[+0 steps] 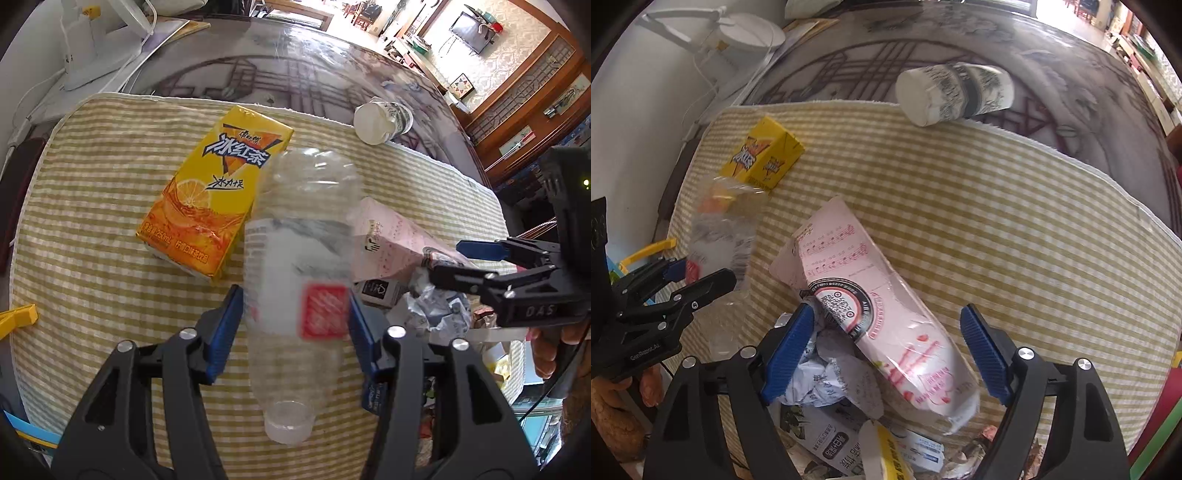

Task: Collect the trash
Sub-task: 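Grasp the clear water bottle with the left gripper while the right grasps the pink-white carton, then carry the pink-white carton to the bucket and release it with the right gripper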

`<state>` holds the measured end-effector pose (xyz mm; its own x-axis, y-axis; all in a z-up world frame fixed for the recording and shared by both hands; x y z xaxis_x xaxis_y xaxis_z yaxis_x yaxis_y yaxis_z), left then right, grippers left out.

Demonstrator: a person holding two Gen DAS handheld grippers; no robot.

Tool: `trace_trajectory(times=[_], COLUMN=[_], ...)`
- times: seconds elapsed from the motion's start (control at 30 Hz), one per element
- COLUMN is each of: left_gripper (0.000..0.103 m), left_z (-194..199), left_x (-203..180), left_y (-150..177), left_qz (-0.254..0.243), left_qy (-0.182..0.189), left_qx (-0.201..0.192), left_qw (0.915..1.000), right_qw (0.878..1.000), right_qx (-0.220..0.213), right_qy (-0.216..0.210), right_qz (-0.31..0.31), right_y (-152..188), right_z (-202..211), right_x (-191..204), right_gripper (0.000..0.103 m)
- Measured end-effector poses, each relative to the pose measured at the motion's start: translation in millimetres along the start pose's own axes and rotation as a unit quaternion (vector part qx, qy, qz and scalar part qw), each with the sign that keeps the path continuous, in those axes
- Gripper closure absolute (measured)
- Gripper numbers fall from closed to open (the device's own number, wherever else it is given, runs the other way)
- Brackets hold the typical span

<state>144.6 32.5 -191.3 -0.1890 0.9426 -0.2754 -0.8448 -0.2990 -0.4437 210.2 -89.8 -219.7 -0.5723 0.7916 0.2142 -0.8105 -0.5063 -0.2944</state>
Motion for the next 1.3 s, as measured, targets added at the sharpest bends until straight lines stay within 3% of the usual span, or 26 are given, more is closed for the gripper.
trace_trajectory(times=[0.13, 0.3, 0.37, 0.47, 0.73, 0.9, 1.1, 1.3], left_gripper=[0.042, 0.043, 0.057, 0.058, 0.058, 0.058, 0.058, 0.058], left_z=[-5, -17, -19, -18, 9, 35, 58, 66], left_x=[-1, -8, -7, -5, -17, -36, -73, -112], left_y=[-3, -10, -11, -13, -17, -27, -32, -26], left_qz=[-0.001, -0.007, -0.013, -0.005, -0.006, -0.016, -0.035, -0.055], left_qy=[-0.001, -0.003, -0.016, -0.014, -0.012, -0.009, 0.005, 0.009], left_qx=[0.001, 0.006, 0.003, -0.003, -0.038, -0.07, -0.099, -0.11], left_qw=[1.0, 1.0, 0.9998, 0.9999, 0.9992, 0.9974, 0.9945, 0.9923], right_qw=[1.0, 1.0, 0.999, 0.998, 0.99, 0.971, 0.949, 0.938], right_qx=[0.005, 0.004, -0.009, -0.042, -0.131, -0.215, -0.296, -0.329], right_qy=[0.001, 0.018, 0.03, 0.036, 0.035, 0.046, 0.069, 0.062], right_qz=[0.008, 0.025, 0.029, 0.02, -0.044, -0.093, -0.081, -0.084], right_y=[1, 1, -1, -4, -6, -9, 4, 25], right_z=[-3, -4, -1, 16, 65, 114, 173, 203], right_x=[4, 5, 6, 2, -23, -29, -18, -26], right_gripper=[0.026, 0.046, 0.054, 0.063, 0.064, 0.064, 0.064, 0.064])
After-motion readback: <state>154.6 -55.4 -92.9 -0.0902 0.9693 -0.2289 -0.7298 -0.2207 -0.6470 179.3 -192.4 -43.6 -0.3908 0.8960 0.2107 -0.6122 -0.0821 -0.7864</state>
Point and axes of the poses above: each gripper's, at about its wrist camera, not at the fingertips, and z roughly against the way its jaws point, x to its left, y to its underside, the point moved 9 cm from there along -z, roughly the way its jaws point, and after that the axes turned 6 degrees about -x, right-handed, at the moved point
